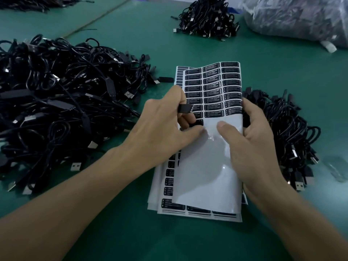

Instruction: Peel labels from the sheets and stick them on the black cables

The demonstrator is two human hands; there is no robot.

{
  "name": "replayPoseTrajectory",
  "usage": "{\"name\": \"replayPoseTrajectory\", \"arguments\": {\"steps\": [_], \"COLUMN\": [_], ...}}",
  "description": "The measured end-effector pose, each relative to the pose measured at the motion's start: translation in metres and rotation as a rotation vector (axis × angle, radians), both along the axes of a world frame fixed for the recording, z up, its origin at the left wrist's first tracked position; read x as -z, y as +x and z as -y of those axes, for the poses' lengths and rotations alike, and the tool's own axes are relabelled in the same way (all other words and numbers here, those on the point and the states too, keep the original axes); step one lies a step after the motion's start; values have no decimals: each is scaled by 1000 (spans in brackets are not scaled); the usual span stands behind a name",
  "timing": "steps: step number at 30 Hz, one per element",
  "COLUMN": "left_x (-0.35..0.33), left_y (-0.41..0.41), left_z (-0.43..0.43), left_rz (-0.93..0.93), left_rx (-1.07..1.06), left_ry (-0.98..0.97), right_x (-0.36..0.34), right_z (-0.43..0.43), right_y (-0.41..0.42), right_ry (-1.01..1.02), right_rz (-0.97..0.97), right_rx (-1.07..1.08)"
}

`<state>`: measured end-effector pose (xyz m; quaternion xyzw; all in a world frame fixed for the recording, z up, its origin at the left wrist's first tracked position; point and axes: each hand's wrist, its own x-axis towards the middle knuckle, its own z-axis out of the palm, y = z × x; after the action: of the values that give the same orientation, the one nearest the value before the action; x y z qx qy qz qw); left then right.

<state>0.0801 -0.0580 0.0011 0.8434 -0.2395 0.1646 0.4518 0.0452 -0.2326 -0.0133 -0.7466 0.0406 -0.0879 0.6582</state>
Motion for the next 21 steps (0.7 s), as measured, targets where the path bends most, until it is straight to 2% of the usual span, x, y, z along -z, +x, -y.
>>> {"name": "replayPoseTrajectory", "arguments": {"steps": [6, 21], "left_x": [0, 7], "left_y": [-3, 2], "left_z": [5, 3], "left_rz": [17, -213], "left_rx": [1, 8], "left_ry": [-40, -202], "right_x": [0, 0], "right_z": [-3, -3], "right_y": [1, 1], "right_ry": [73, 45], "right_rz": [28, 44], "right_rx": [-32, -57]}}
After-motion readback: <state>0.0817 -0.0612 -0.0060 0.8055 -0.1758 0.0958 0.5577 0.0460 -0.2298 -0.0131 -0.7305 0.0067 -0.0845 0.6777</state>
